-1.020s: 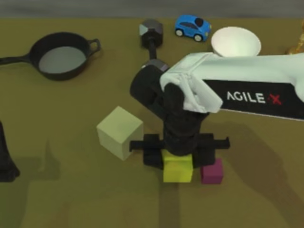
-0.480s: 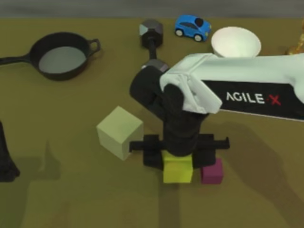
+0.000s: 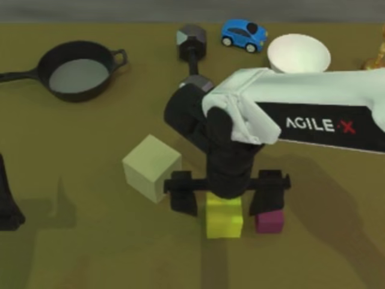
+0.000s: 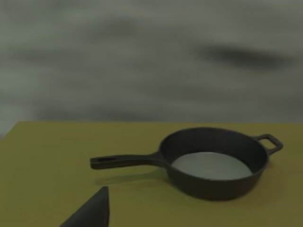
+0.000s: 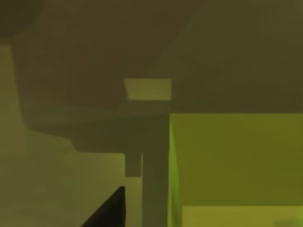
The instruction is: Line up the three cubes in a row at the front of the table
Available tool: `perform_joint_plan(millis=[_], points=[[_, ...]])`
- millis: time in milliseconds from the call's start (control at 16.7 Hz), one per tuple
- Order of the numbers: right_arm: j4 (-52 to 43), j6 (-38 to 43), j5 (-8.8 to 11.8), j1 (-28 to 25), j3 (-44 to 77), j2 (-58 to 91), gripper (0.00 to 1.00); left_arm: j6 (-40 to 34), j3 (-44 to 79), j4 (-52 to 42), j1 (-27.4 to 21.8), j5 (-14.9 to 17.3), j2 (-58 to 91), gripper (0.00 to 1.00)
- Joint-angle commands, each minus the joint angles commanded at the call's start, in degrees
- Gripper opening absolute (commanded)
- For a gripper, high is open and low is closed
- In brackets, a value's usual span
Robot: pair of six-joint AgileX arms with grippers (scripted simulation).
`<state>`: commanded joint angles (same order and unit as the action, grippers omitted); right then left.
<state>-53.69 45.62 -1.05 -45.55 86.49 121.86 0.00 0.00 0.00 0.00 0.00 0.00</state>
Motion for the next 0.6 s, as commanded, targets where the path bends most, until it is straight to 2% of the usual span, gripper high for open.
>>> perform_joint_plan(millis=[420, 600], points=[[-0.2, 0.0, 0.0, 0.1, 0.2, -0.1, 1.00, 0.0, 0.0, 0.0, 0.0, 0.0, 0.0, 1.00], [-4.3, 0.0, 0.2, -0.3, 3.5, -1.3, 1.00, 0.0, 0.0, 0.0, 0.0, 0.0, 0.0, 1.00]])
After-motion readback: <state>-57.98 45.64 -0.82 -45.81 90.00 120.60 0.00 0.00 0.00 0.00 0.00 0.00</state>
